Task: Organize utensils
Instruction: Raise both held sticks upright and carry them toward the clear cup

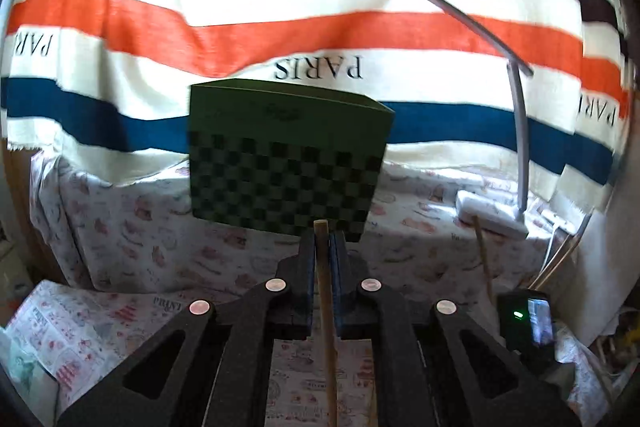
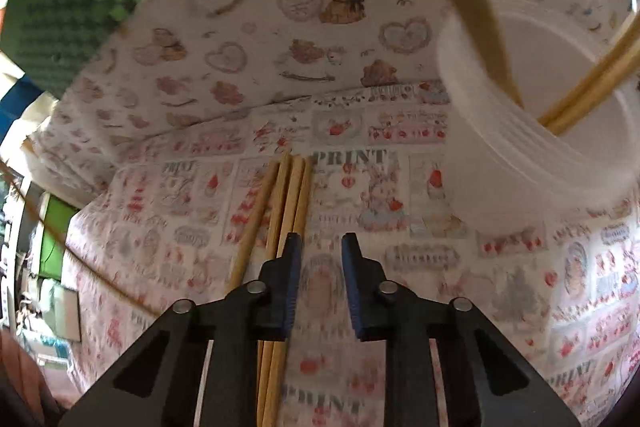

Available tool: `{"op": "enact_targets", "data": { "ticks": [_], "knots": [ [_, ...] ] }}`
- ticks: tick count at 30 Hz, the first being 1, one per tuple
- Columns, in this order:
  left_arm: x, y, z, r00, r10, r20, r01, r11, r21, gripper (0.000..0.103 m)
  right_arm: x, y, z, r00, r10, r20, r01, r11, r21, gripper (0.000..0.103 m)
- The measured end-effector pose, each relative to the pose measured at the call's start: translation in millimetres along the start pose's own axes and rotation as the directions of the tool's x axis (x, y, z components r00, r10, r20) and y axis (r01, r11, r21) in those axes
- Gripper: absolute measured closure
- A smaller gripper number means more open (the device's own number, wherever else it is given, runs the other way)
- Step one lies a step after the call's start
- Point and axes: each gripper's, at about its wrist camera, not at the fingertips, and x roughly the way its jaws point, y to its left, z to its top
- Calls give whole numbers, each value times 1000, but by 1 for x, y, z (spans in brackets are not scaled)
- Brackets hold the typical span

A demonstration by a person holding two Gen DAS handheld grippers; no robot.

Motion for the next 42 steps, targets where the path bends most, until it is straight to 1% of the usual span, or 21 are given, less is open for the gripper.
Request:
{"op": "enact_targets", "data": {
  "ticks": [2, 4, 6, 7, 11, 13, 15, 16, 18, 21, 23, 24, 26, 28, 29, 31, 33, 36, 39, 41, 42],
  "knots": [
    [-9, 12, 2, 1000, -26, -5, 26, 999, -40, 97, 6, 7, 8, 1000, 9, 2, -9, 1000, -11, 86],
    [-17, 19, 3, 1000, -28, -2, 28, 998, -61, 97, 9, 11, 16, 1000, 27, 9, -27, 1000, -13, 89],
    [-28, 24, 4, 999, -32, 18, 33, 997, -65, 97, 13, 17, 24, 999, 36, 15, -36, 999, -19, 93],
    [-32, 26, 4, 999, -30, 33, 32, 998, -62, 97, 17, 21, 28, 1000, 24, 9, -24, 999, -25, 96],
    [-48, 29, 2, 994, -24, 109, 28, 999, -32, 97, 29, 27, 34, 1000, -16, -16, 16, 999, -37, 97],
    [-52, 33, 0, 990, -5, 140, 9, 1000, -30, 97, 34, 30, 36, 999, -29, -27, 29, 999, -35, 98],
    [-54, 36, -3, 985, 31, 170, -26, 999, -29, 97, 35, 29, 37, 996, -86, -34, 85, 996, -33, 98],
    [-53, 38, -5, 982, 50, 181, -45, 998, -34, 97, 36, 29, 37, 996, -86, -37, 85, 996, -24, 98],
    [-49, 43, -5, 984, 77, 162, -69, 996, -56, 97, 37, 33, 36, 994, -104, -33, 103, 994, -35, 98],
    [-43, 52, -7, 990, 54, 130, -41, 994, -103, 97, 38, 39, 35, 989, -140, -37, 138, 989, -58, 98],
    [-42, 55, -7, 988, 80, 134, -66, 992, -105, 97, 40, 46, 35, 984, -171, -43, 168, 983, -77, 98],
    [-42, 56, -7, 987, 82, 137, -67, 992, -111, 97, 41, 48, 35, 982, -184, -48, 180, 980, -83, 98],
    [-42, 61, -6, 990, 64, 126, -47, 991, -129, 97, 41, 51, 36, 977, -209, -50, 205, 975, -89, 98],
    [-44, 64, -5, 993, 22, 117, -5, 990, -144, 97, 44, 58, 36, 972, -229, -57, 224, 971, -86, 97],
    [-45, 64, -4, 993, 25, 117, -8, 990, -144, 97, 46, 61, 37, 969, -238, -61, 232, 969, -88, 97],
    [-50, 62, -4, 991, 33, 132, -16, 991, -131, 97, 51, 68, 40, 965, -255, -70, 247, 964, -97, 96],
    [-54, 60, -3, 988, 27, 153, -8, 992, -122, 97, 50, 68, 42, 960, -269, -80, 261, 960, -102, 96],
    [-63, 58, -2, 983, 14, 185, 8, 993, -116, 97, 47, 69, 38, 957, -270, -106, 261, 961, -93, 96],
    [-69, 57, -2, 978, 26, 209, -2, 993, -116, 97, 48, 80, 31, 950, -298, -97, 286, 951, -116, 96],
    [-70, 59, -2, 976, 28, 215, -2, 993, -119, 97, 53, 82, 29, 944, -305, -123, 292, 950, -109, 94],
    [-70, 59, -2, 977, 28, 213, -2, 992, -122, 97, 54, 82, 30, 948, -300, -110, 290, 952, -99, 92]
  ]
}}
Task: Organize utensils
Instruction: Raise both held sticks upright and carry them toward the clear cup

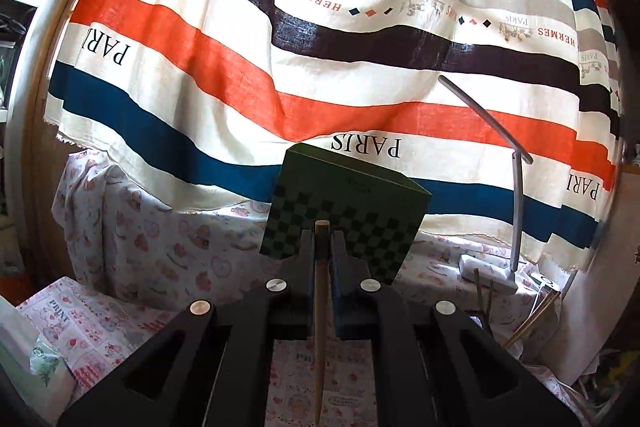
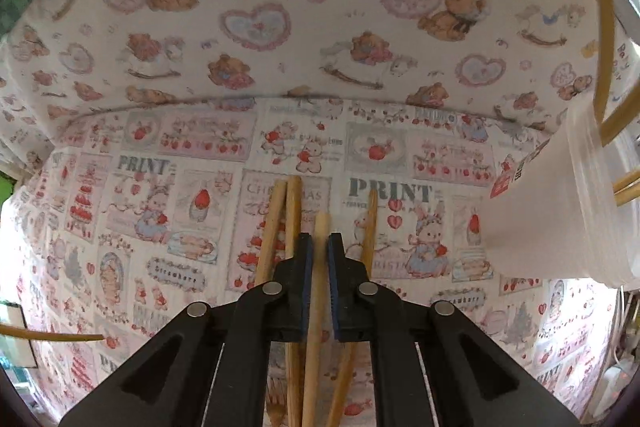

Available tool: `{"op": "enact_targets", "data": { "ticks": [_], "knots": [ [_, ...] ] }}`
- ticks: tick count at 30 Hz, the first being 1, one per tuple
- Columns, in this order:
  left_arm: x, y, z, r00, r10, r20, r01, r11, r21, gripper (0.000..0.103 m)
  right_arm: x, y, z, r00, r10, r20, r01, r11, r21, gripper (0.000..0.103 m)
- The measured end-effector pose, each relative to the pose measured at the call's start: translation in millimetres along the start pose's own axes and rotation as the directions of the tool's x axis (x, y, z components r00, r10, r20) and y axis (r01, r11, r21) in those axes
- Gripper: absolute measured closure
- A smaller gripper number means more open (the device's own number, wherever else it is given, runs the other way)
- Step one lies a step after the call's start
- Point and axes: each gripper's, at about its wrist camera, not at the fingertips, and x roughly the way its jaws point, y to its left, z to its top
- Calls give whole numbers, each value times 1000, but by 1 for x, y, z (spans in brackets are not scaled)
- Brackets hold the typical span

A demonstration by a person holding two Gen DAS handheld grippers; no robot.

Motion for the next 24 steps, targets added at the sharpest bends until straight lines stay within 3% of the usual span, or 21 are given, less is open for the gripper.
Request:
{"op": "enact_targets", "data": {
  "ticks": [4, 10, 15, 17, 20, 24],
  "knots": [
    [5, 6, -1, 1000, 18, -16, -18, 1000, -13, 97, 4, -1, 4, 999, 37, 4, -37, 998, 47, 91],
    [19, 7, -6, 997, 54, -57, -53, 998, 14, 97, 0, 4, -3, 998, 43, 42, -43, 999, 3, 95],
    [24, 9, -9, 994, 101, -46, -99, 994, 39, 97, -61, 3, -41, 961, 65, 268, -46, 996, -76, 95],
    [22, 10, -8, 995, 94, -42, -93, 995, 26, 97, -93, 3, -54, 930, 124, 347, -94, 990, -101, 95],
    [17, 10, -7, 996, 81, -23, -81, 996, 23, 97, -142, -1, -72, 862, 169, 477, -120, 984, -133, 95],
    [16, 8, -7, 998, 53, -18, -52, 998, 21, 97, -197, -21, -95, 746, 135, 653, -85, 990, -109, 95]
  ]
}}
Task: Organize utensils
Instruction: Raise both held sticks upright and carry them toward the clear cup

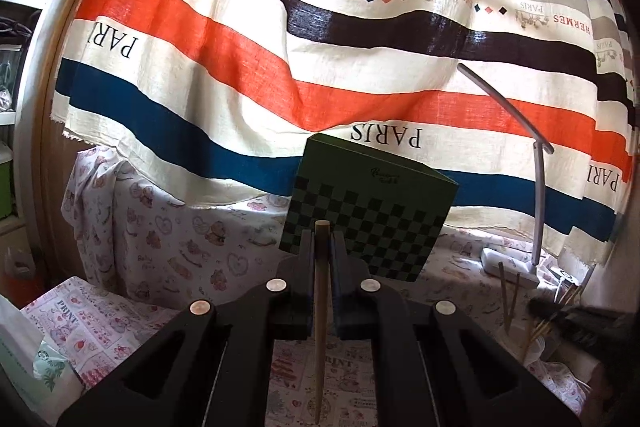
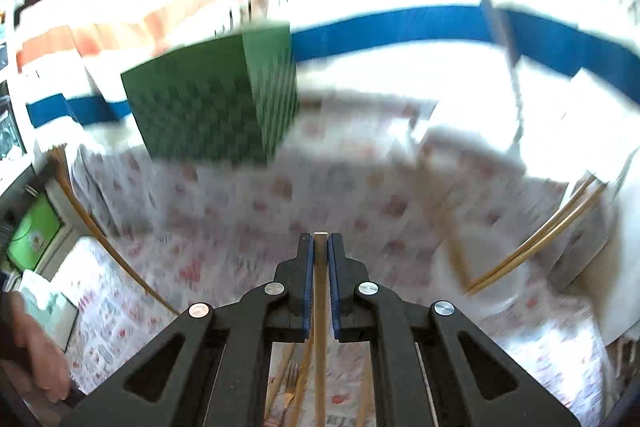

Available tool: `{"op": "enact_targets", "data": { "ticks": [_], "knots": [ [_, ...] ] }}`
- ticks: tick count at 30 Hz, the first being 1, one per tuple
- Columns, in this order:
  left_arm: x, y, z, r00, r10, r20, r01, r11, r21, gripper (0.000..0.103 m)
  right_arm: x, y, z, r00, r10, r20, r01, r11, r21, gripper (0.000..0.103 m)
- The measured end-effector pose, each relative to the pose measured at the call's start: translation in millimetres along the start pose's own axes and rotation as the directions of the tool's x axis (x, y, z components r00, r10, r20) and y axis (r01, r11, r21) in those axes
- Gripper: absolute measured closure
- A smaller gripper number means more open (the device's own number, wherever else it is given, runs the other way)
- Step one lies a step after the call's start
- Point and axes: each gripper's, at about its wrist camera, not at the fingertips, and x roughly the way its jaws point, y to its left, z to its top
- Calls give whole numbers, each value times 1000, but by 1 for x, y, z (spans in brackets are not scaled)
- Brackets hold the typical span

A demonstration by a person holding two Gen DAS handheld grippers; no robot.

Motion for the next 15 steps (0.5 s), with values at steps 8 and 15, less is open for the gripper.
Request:
{"op": "enact_targets", "data": {
  "ticks": [8, 15],
  "knots": [
    [3, 0, -2, 1000, 11, -16, -11, 1000, -13, 97, -66, -43, 17, 974, 62, 219, -69, 997, 23, 95],
    [0, -8, -3, 999, -26, -26, 25, 1000, -12, 97, -103, -68, 30, 946, 147, 290, -170, 984, 57, 95]
  ]
}}
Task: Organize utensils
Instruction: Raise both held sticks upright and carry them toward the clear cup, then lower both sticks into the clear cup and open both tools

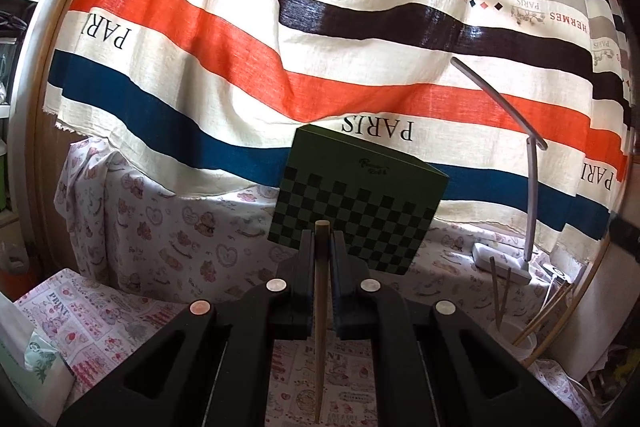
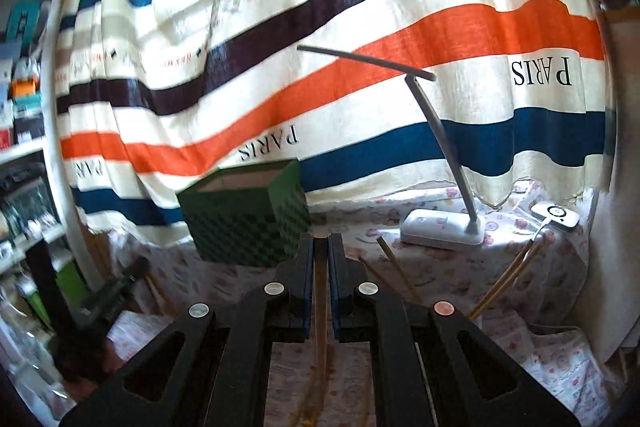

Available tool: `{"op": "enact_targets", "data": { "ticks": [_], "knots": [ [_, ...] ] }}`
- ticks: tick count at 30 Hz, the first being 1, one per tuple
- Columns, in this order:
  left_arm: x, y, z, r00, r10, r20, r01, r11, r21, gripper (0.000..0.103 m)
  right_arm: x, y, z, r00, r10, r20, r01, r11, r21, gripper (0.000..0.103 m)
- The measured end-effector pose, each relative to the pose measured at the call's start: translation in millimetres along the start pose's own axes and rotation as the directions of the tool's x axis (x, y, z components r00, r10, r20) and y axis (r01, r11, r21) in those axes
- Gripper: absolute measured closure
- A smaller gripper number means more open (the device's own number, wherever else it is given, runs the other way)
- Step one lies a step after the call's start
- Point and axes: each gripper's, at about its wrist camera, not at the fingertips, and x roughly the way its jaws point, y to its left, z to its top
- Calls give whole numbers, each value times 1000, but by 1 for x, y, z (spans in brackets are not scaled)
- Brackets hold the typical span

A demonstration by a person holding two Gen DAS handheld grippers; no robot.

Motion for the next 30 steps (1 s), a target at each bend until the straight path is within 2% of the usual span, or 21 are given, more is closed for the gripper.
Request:
{"op": "enact_targets", "data": {
  "ticks": [3, 5, 15, 18, 21, 24, 28, 30],
  "knots": [
    [1, -8, -4, 1000, -11, -3, 11, 1000, 23, 97, -5, -4, 7, 999, -11, 32, 12, 1000, -4, 95],
    [4, -10, -6, 999, -34, -22, 34, 999, 17, 97, -3, -7, 12, 1000, -3, 17, 3, 1000, -2, 95],
    [-15, -23, 1, 997, -72, 2, 72, 997, 41, 97, -7, -15, 16, 999, 42, 21, -42, 999, -1, 95],
    [-37, -28, 12, 989, -142, 51, 140, 989, 44, 97, -5, -18, 17, 998, 63, -19, -63, 998, 11, 95],
    [-52, -42, 26, 983, -153, 98, 145, 986, 82, 97, -7, -23, 19, 996, 83, -21, -82, 996, 31, 95],
    [-49, -57, 38, 975, -210, 69, 203, 974, 96, 97, -12, -27, 22, 996, 91, -7, -91, 995, 33, 95],
    [-38, -81, 45, 975, -219, 44, 212, 968, 134, 97, -19, -37, 25, 997, 75, 32, -76, 997, 30, 95],
    [-33, -89, 47, 971, -240, 14, 237, 965, 112, 97, -16, -43, 26, 998, 51, 27, -51, 999, 6, 95]
  ]
}}
